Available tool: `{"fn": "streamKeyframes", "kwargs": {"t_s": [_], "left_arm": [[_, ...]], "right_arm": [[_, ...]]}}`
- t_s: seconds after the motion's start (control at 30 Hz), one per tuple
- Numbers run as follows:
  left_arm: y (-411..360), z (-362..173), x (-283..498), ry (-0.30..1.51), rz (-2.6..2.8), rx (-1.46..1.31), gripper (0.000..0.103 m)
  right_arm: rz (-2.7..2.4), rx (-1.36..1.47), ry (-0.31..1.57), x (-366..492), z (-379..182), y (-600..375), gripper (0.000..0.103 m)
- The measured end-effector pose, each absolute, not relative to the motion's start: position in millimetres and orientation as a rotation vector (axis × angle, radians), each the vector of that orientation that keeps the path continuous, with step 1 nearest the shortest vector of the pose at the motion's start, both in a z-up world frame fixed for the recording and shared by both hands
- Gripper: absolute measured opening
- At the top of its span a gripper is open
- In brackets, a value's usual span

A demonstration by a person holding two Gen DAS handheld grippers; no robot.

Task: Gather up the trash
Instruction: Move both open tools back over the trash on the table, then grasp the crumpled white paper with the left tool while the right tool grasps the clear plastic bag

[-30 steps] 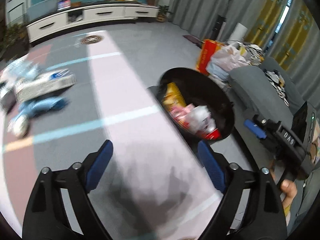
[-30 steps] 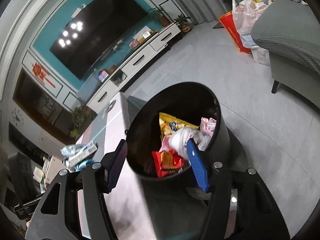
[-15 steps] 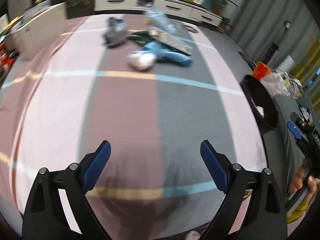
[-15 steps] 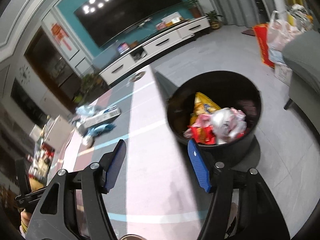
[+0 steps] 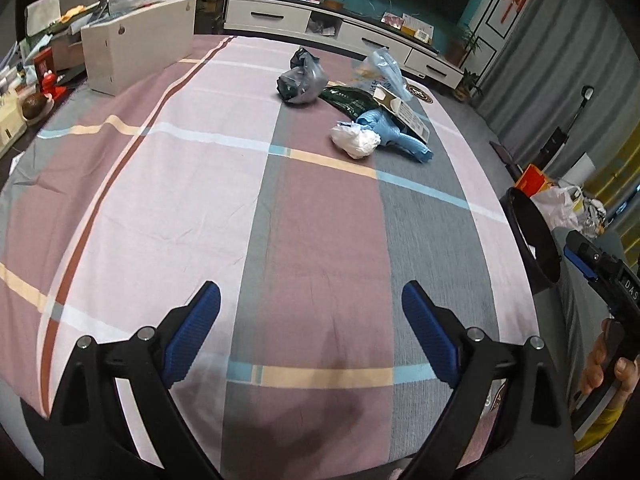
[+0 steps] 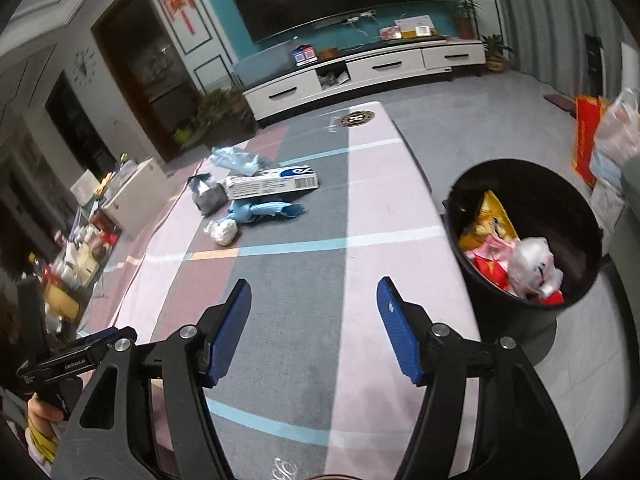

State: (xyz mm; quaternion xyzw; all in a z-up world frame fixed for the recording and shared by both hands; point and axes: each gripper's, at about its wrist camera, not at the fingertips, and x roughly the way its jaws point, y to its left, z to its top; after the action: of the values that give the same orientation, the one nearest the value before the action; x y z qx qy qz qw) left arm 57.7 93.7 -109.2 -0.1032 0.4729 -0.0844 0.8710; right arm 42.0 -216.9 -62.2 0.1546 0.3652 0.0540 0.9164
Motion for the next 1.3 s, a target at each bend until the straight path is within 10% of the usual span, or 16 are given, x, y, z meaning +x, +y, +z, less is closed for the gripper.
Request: {"fn": "streamKeyframes", "kwargs": {"t_s": [0.6, 0.8, 0.9, 1.3], "left_arm": [[28, -133, 203, 0.939, -0.252, -0.102, 0.092], [18, -150, 233, 0.975, -0.229, -0.068, 0.072], [21, -152, 233, 0.982, -0.246, -0.075, 0.034], [105, -102, 197, 0.792, -0.241, -0.326, 0.028]], "right_arm": [[0.113, 0.333, 0.800, 73, -87, -217, 0.065], [0.098, 0.347, 0.819, 80, -97, -224, 0.065], [0.103, 0.351, 0.821, 86, -98, -223, 0.065], [0.222, 0.258, 0.774, 147, -73, -172, 0.065]]}}
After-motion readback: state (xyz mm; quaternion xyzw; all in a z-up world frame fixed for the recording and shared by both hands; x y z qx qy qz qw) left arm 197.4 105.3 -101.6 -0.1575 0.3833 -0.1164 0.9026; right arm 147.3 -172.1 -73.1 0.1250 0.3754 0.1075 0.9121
